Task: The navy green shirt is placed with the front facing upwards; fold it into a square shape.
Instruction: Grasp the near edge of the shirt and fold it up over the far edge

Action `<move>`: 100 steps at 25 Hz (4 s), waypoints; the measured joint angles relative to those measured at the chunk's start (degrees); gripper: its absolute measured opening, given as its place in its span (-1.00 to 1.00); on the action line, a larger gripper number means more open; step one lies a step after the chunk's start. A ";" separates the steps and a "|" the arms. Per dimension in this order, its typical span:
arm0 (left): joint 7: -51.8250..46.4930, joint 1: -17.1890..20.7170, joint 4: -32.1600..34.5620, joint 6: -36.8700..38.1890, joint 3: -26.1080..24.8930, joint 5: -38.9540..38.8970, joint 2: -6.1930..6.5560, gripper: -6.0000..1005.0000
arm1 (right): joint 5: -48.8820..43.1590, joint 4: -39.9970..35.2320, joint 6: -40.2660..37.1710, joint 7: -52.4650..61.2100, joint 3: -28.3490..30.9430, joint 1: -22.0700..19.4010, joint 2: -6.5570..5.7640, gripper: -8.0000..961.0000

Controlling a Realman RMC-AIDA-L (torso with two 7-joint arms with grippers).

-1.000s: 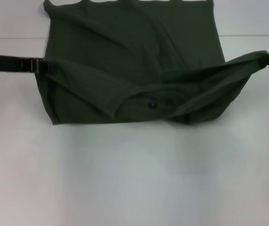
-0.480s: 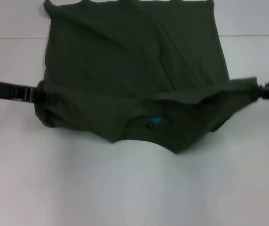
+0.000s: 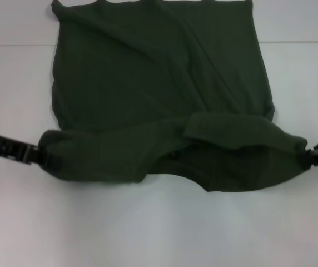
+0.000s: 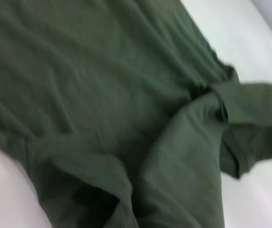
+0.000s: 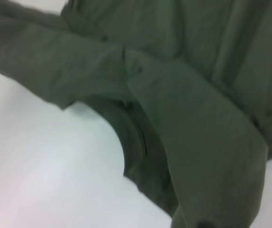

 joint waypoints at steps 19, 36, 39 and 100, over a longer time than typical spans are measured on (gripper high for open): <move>0.28 -2.28 1.22 13.08 1.64 14.21 1.01 -0.88 | -2.98 -6.00 -6.28 6.42 -14.21 -2.01 -0.06 -0.93; -0.39 -0.85 -0.14 14.26 10.89 19.46 -0.41 -0.88 | 9.77 -5.32 -6.68 11.87 -33.04 -5.29 -4.77 -0.93; -0.79 -0.83 -0.96 14.31 13.03 19.48 -0.70 -0.88 | 10.03 -4.87 -6.69 11.95 -34.89 -5.74 -4.88 -0.93; 2.70 -6.75 -3.74 -12.99 -0.12 3.03 0.21 -0.88 | 18.26 10.19 22.35 -12.33 2.71 -2.41 -2.28 -0.92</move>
